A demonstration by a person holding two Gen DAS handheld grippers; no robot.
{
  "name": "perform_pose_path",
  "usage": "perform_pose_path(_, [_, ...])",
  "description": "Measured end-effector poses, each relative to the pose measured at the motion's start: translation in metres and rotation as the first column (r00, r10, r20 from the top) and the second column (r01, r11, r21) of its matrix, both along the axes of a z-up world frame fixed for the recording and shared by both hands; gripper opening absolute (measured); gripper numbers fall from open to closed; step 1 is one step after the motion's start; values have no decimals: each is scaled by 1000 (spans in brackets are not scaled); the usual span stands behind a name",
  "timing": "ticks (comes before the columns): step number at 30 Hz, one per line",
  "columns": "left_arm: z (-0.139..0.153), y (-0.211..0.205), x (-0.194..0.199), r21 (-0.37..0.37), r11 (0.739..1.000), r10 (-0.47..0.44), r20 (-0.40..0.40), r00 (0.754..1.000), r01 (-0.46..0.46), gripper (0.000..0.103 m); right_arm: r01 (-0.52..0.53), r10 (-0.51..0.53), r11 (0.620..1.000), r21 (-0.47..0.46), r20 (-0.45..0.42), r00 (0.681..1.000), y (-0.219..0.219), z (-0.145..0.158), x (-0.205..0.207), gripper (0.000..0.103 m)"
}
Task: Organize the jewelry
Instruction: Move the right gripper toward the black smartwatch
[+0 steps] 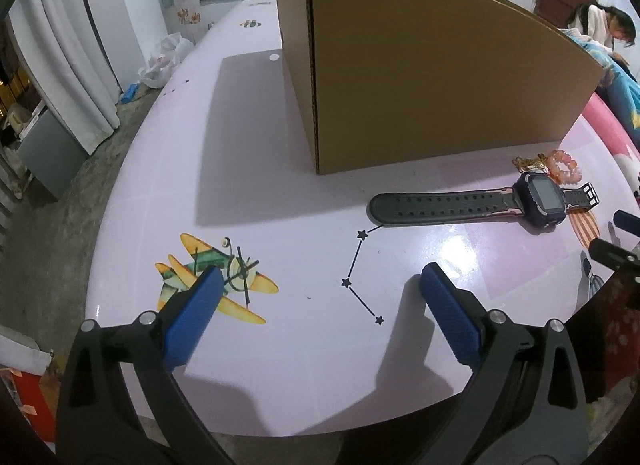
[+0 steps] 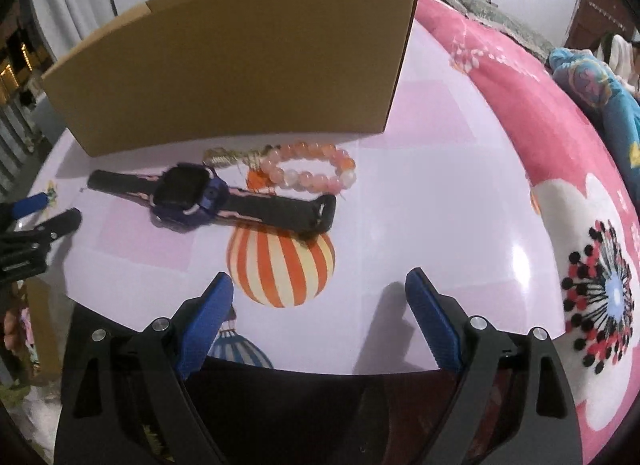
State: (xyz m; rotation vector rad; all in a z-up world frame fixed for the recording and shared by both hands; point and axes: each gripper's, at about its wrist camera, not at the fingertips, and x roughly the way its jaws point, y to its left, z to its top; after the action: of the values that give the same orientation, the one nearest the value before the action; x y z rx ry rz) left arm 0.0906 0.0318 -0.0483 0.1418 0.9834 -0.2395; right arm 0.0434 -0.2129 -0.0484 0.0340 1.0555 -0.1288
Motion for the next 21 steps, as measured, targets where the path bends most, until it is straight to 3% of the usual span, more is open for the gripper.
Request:
perform_pose_path(5, [2,-4,0,2,1000,-7,-6,1000,7,96,1,-1,1000,2,-9,1000,-4,-1,3,96])
perform_pose_path(10, [0,-2,0,7,1000,-8,-13,1000,8,96,-14,16,998,59,-32,999,-12,-3,5,97])
perform_pose_path(17, [-1,-1,3,0,1000,-9,-14,1000,9,96,-112,114,992,56,-38,993,-12,-2,1,96])
perform_pose_path(21, [-2,0,3,-1,1000,-26,-12,1000,26,96,-52,53,979,196,3,999,-28,14,-1,96])
